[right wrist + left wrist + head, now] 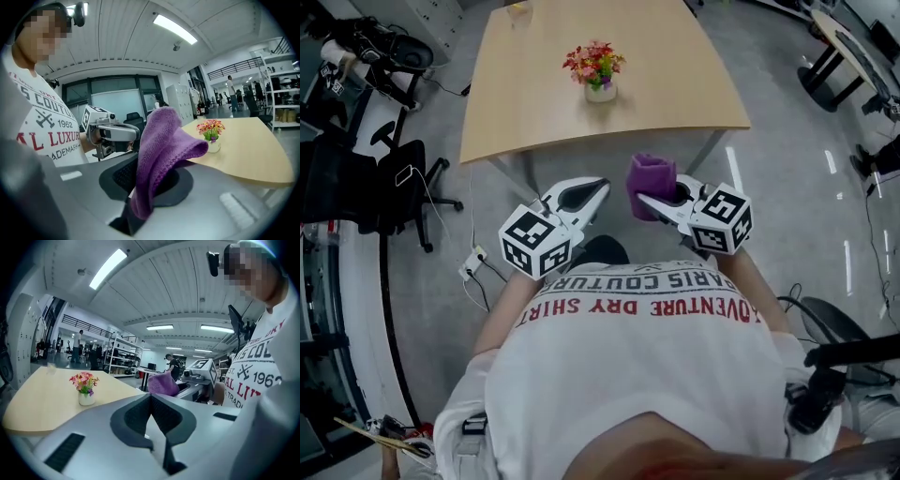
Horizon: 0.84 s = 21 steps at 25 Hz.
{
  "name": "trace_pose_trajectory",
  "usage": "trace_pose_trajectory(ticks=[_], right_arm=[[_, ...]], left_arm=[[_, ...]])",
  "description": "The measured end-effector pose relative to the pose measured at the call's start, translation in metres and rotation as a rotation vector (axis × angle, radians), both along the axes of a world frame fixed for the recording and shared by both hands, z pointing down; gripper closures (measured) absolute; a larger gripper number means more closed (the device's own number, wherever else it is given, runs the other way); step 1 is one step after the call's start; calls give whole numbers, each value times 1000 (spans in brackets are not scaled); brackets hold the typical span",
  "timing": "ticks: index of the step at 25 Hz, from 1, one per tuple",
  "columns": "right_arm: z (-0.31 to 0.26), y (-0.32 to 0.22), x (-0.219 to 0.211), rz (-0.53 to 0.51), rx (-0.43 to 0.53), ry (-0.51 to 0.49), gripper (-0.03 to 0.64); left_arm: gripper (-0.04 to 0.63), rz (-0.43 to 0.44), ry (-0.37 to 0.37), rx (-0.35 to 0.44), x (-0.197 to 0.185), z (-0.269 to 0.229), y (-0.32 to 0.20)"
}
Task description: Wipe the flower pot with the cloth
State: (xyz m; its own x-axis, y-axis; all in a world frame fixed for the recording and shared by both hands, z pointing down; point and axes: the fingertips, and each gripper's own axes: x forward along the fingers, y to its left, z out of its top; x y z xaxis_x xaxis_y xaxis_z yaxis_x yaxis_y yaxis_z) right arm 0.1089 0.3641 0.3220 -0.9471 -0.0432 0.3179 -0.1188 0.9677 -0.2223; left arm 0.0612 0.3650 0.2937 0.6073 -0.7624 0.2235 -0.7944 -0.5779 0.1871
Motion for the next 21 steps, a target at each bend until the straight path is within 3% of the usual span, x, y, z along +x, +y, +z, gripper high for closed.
trace_pose_trajectory(ticks=[16,21], right_arm=[[-4,1,-10,-7,5,-6,566],[-3,-3,6,-10,2,-8,566]], left_arm=[[592,-28,-30,18,-13,-3,4],[592,-9,-42,13,9,-1,2]])
